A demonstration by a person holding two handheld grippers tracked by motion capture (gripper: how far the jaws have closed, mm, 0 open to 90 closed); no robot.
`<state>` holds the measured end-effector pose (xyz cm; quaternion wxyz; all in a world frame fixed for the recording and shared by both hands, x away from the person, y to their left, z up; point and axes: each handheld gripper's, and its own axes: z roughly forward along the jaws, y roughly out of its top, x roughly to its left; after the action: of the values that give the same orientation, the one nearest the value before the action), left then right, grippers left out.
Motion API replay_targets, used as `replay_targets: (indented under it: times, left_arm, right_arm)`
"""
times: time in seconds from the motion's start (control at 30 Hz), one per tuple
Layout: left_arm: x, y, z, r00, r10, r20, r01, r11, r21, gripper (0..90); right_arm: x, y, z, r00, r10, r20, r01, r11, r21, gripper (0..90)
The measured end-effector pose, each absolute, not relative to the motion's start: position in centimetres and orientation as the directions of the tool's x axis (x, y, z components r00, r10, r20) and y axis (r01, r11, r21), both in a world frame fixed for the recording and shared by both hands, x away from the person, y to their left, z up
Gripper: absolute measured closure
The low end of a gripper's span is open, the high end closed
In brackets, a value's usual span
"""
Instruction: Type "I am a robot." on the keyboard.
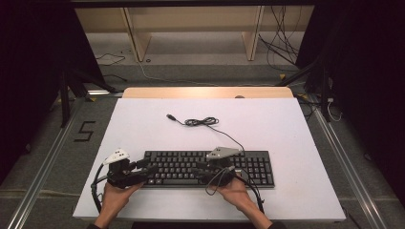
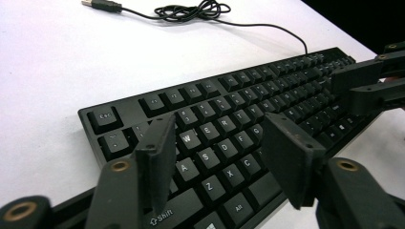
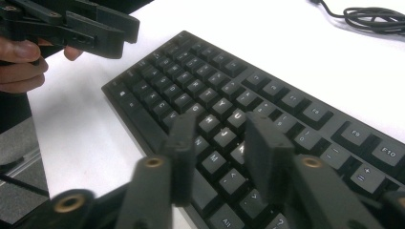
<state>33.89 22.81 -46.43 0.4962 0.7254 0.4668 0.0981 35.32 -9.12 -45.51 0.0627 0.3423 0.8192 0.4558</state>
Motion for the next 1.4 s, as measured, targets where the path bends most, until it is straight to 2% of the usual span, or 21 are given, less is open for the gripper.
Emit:
replay_targets:
  times: [0.27,0.43,0.8,1.4]
  left_arm:
    - [33.7,22.7,-46.2,0.563,0.762,-0.321,0.56,-0.067,0.825,37.8]
    - [33.6,22.7,-46.2,0.565,0.759,-0.323,0.552,-0.057,0.832,35.1]
    - [33.5,22.8,-46.1,0.567,0.761,-0.315,0.535,-0.05,0.843,30.2]
    - [33.5,22.8,-46.1,0.566,0.763,-0.312,0.534,-0.051,0.844,28.9]
  right_arm:
    - [35.6,-8.8,-45.8,-0.762,0.616,0.199,0.5,0.363,0.786,83.0]
    - [35.8,-8.5,-46.1,-0.762,0.615,0.203,0.507,0.372,0.777,89.5]
    - [36.2,-8.0,-46.6,-0.76,0.617,0.204,0.52,0.389,0.76,90.0]
    - [36.3,-7.0,-47.6,-0.77,0.61,0.189,0.523,0.432,0.735,90.0]
